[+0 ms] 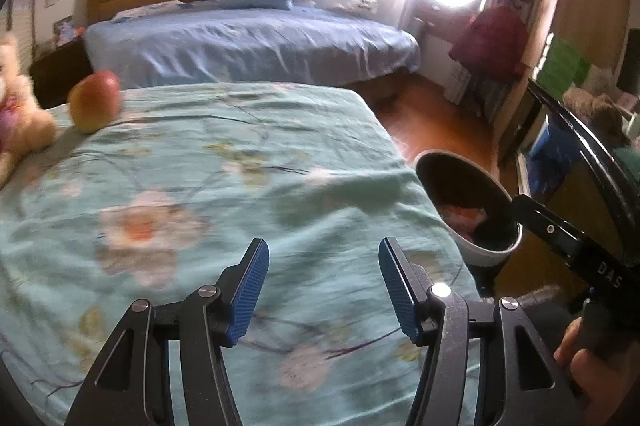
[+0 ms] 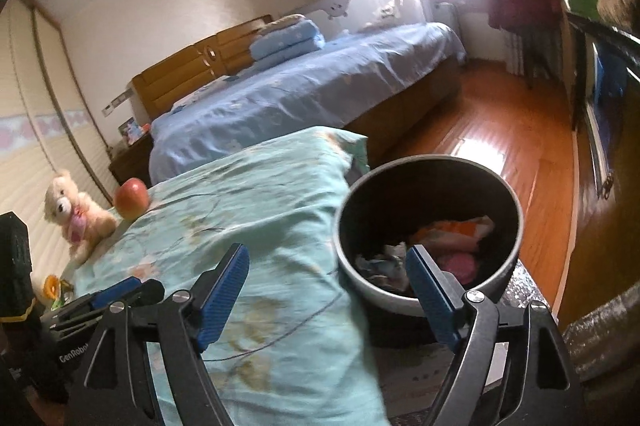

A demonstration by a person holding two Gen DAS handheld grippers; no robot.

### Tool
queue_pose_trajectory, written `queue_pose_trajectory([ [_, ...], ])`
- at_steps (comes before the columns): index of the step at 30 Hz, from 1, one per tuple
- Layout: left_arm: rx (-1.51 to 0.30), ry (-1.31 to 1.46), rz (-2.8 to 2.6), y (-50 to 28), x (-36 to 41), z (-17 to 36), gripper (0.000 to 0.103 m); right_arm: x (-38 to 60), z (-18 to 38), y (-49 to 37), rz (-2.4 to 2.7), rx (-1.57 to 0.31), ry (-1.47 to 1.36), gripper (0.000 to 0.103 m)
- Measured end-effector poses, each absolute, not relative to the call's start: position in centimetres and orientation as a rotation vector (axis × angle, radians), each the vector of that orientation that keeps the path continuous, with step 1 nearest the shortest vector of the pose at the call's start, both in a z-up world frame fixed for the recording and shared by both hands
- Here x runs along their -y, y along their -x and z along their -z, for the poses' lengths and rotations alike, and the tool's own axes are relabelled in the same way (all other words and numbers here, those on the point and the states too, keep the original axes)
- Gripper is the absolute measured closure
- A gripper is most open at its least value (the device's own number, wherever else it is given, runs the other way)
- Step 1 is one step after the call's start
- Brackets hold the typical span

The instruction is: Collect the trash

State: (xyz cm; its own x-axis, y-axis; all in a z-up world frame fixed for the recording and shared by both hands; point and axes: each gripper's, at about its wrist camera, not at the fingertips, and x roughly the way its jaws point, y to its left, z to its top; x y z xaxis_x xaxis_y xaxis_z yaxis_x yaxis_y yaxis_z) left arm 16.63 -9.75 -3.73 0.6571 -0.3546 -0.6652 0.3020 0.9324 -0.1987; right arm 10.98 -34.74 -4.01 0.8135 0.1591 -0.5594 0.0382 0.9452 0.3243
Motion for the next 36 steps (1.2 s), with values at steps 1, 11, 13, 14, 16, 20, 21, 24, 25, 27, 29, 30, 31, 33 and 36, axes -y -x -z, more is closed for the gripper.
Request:
queue_pose_trajectory([
  [1,-0.757,0.077,0.364,-16.2,9.2,3.4,0.046,34.4,3.7,-10.9,-0.071,-0.613,-0.325,0.021],
  [11,-0.575,0.084,0.254,-10.9,5.8,-1.1,0.013,31.6,-1.4,-8.3,-0.085,-0.466,-0.239,0.0],
  [13,-0.529,0.072,0.215,-9.7,5.5,-1.2,0.009,31.1,-1.4,-8.1,-0.078,-0.452,-0.217,0.0],
  [14,-0.516,0.061,0.198,-9.1,5.4,-1.1,0.008,30.8,-1.2,-8.0,-0.07,-0.441,-0.2,0.0],
  [16,-0.486,0.039,0.162,-8.1,5.5,-0.8,0.006,30.3,-0.7,-7.7,-0.065,-0.426,-0.185,0.0],
  [20,-0.426,-0.016,0.111,-6.4,6.3,-0.2,0.005,29.7,0.3,-7.4,-0.068,-0.404,-0.171,0.0],
  [21,-0.413,-0.028,0.098,-6.2,6.5,-0.1,0.004,29.5,0.6,-7.5,-0.067,-0.405,-0.164,0.0],
  [24,-0.389,-0.04,0.084,-5.6,7.0,0.0,0.001,29.2,1.0,-7.5,-0.075,-0.412,-0.153,0.0],
  [25,-0.387,-0.038,0.082,-5.6,7.1,0.1,0.001,29.1,1.0,-7.5,-0.079,-0.411,-0.153,0.0],
  [27,-0.395,-0.031,0.083,-5.7,7.3,0.2,0.001,29.0,1.0,-7.5,-0.087,-0.412,-0.155,0.0],
  [29,-0.399,-0.026,0.083,-6.1,7.2,0.3,0.001,29.0,0.9,-7.4,-0.093,-0.411,-0.156,0.0],
  [30,-0.398,-0.025,0.084,-6.1,7.1,0.2,0.001,28.9,0.8,-7.3,-0.093,-0.408,-0.155,0.0],
  [31,-0.397,-0.027,0.083,-6.1,7.1,0.2,0.001,28.9,0.7,-7.2,-0.094,-0.405,-0.155,0.0],
  [33,-0.398,-0.027,0.085,-6.1,7.1,0.1,0.001,28.8,0.6,-7.2,-0.095,-0.404,-0.154,0.0],
  [36,-0.396,-0.028,0.081,-6.0,7.2,0.0,0.001,28.8,0.5,-7.1,-0.095,-0.403,-0.155,0.0],
])
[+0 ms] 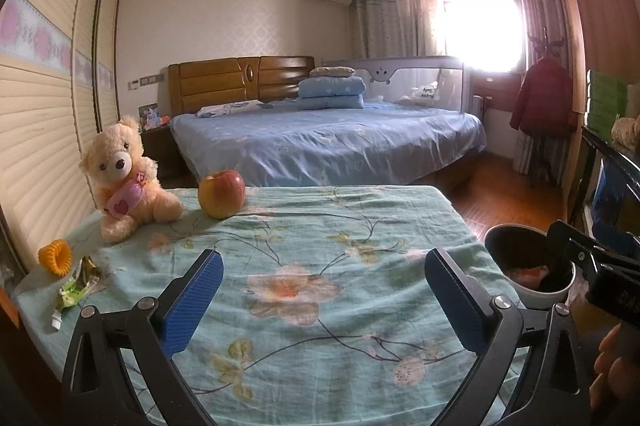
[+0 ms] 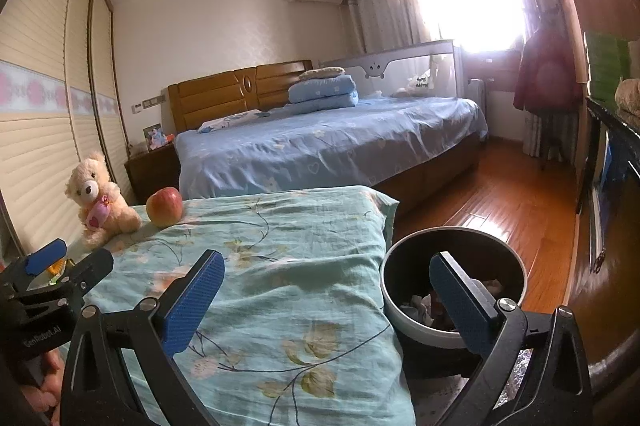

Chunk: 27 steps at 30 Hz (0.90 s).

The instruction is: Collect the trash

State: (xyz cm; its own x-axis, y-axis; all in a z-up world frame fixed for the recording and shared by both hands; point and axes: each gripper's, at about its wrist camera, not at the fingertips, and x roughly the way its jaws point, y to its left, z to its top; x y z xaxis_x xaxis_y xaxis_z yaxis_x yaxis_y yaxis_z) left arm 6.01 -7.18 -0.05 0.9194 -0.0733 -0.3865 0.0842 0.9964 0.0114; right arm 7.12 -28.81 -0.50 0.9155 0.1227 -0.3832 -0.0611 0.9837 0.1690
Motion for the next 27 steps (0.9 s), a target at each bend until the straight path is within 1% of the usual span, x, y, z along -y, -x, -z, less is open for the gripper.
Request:
queue_pose_trajectory([
  [27,-0.389,-0.024,0.055,-6.2,6.5,-0.2,0.001,27.7,0.0,-7.0,-0.068,-0.409,-0.1,0.0],
])
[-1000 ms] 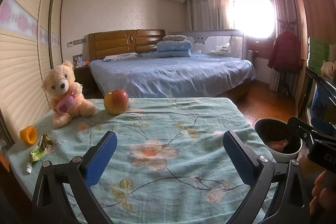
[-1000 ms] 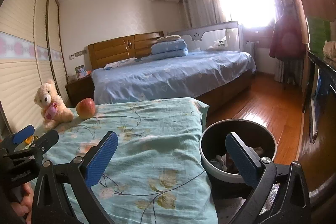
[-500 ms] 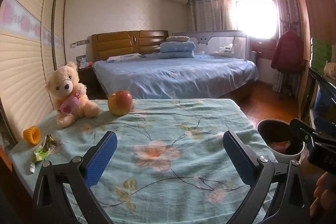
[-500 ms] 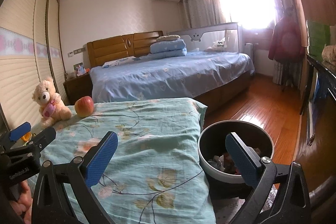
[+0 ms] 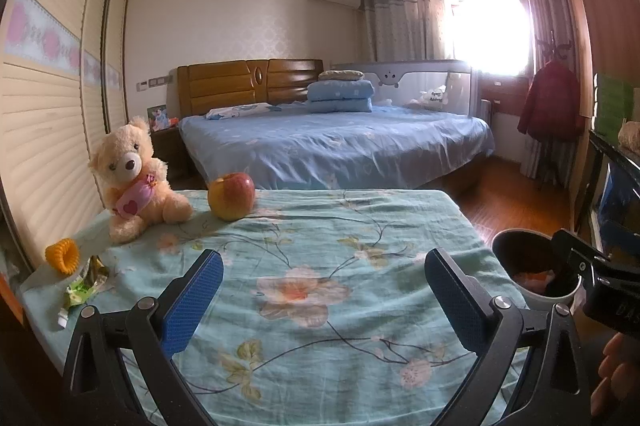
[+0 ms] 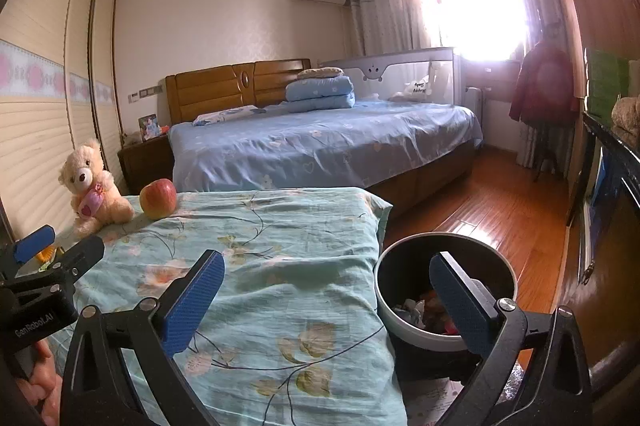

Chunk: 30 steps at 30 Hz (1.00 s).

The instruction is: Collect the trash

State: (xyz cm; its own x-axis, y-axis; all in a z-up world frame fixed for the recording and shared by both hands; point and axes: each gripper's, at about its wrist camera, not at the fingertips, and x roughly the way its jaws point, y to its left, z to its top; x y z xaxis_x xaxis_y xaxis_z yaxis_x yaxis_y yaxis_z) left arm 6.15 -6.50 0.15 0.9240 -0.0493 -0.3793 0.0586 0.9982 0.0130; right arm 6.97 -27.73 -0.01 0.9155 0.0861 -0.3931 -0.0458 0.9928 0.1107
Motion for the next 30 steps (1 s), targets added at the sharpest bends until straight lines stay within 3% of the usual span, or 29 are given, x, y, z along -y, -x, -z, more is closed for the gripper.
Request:
queue_pose_trajectory([
  [30,-0.38,-0.027,0.059,-6.1,6.52,-0.06,0.001,27.89,-0.02,-7.01,-0.064,-0.405,-0.102,0.0],
])
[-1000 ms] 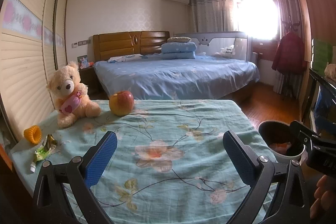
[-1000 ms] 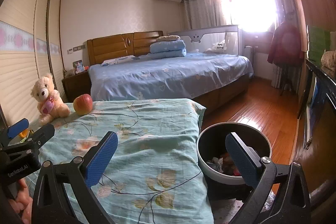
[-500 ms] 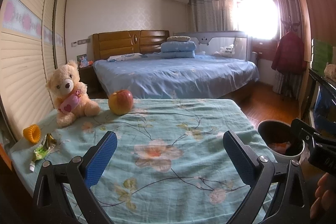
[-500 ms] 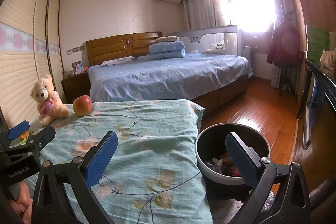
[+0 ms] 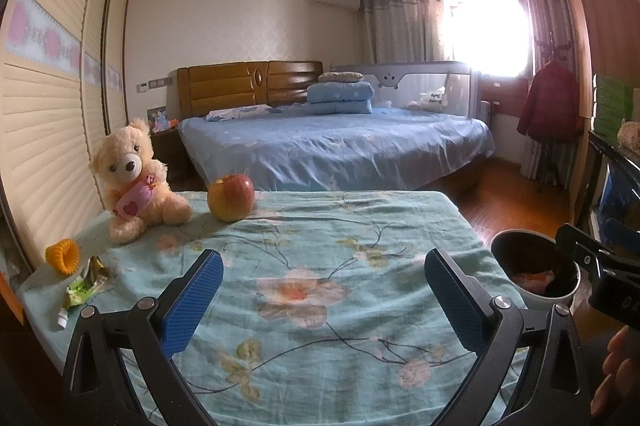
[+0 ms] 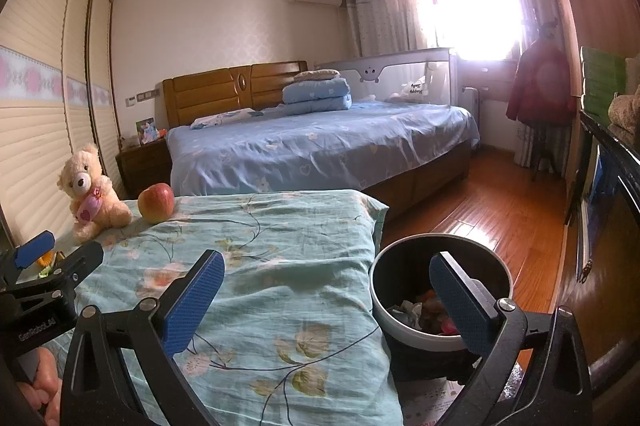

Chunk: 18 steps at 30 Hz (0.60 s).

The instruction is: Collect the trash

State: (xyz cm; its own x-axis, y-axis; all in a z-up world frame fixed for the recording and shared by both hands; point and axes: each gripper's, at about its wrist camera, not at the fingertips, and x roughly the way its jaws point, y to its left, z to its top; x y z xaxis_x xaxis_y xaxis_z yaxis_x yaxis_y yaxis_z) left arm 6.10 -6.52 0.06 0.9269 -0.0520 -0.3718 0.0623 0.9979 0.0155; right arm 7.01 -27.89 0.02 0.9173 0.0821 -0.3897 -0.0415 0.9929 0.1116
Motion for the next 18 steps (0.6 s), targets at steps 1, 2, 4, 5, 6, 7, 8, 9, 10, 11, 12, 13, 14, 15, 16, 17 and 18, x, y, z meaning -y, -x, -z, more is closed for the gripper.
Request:
queue_pose_trajectory([
  [1,-0.38,-0.028,0.059,-6.08,6.52,-0.03,0.001,27.89,-0.04,-7.02,-0.064,-0.405,-0.102,0.0],
  [2,-0.38,-0.027,0.061,-6.09,6.5,0.01,0.001,27.9,-0.06,-7.03,-0.063,-0.405,-0.1,0.0],
  [4,-0.38,-0.027,0.061,-6.1,6.48,0.01,0.001,27.91,-0.03,-7.03,-0.063,-0.405,-0.1,0.0],
  [5,-0.381,-0.027,0.062,-6.12,6.48,0.01,0.001,27.92,-0.03,-7.04,-0.064,-0.405,-0.101,0.0],
  [6,-0.382,-0.026,0.064,-6.15,6.46,0.04,0.001,27.9,0.0,-7.0,-0.063,-0.405,-0.101,0.0],
  [7,-0.383,-0.026,0.066,-6.14,6.41,0.06,0.001,27.9,0.0,-7.0,-0.062,-0.405,-0.101,0.0],
  [8,-0.382,-0.026,0.066,-6.14,6.41,0.07,0.001,27.92,-0.03,-7.03,-0.062,-0.406,-0.102,0.0],
  [9,-0.38,-0.027,0.065,-6.16,6.4,0.07,0.001,27.9,0.0,-6.99,-0.064,-0.405,-0.103,0.0],
  [10,-0.382,-0.027,0.065,-6.14,6.41,0.06,0.001,27.91,-0.03,-7.0,-0.064,-0.406,-0.103,0.0],
  [11,-0.382,-0.025,0.067,-6.14,6.39,0.06,0.001,27.9,0.0,-6.98,-0.063,-0.404,-0.101,0.0],
  [12,-0.381,-0.025,0.067,-6.18,6.37,0.06,0.001,27.9,0.0,-6.99,-0.063,-0.404,-0.1,0.0],
  [13,-0.381,-0.025,0.068,-6.19,6.37,0.03,0.001,27.91,0.01,-6.99,-0.063,-0.404,-0.101,0.0],
  [14,-0.381,-0.025,0.068,-6.19,6.35,0.03,0.001,27.91,0.0,-6.98,-0.064,-0.404,-0.102,0.0],
  [15,-0.381,-0.025,0.067,-6.18,6.36,0.03,0.001,27.92,-0.01,-6.98,-0.064,-0.403,-0.103,0.0],
  [16,-0.382,-0.025,0.068,-6.26,6.3,0.03,0.001,27.97,-0.08,-6.98,-0.064,-0.403,-0.102,0.0],
  [17,-0.382,-0.025,0.068,-6.19,6.37,0.05,0.001,27.97,-0.08,-6.97,-0.063,-0.403,-0.102,0.0],
  [18,-0.382,-0.025,0.068,-6.17,6.38,0.05,0.001,27.98,-0.08,-6.97,-0.064,-0.402,-0.102,0.0],
])
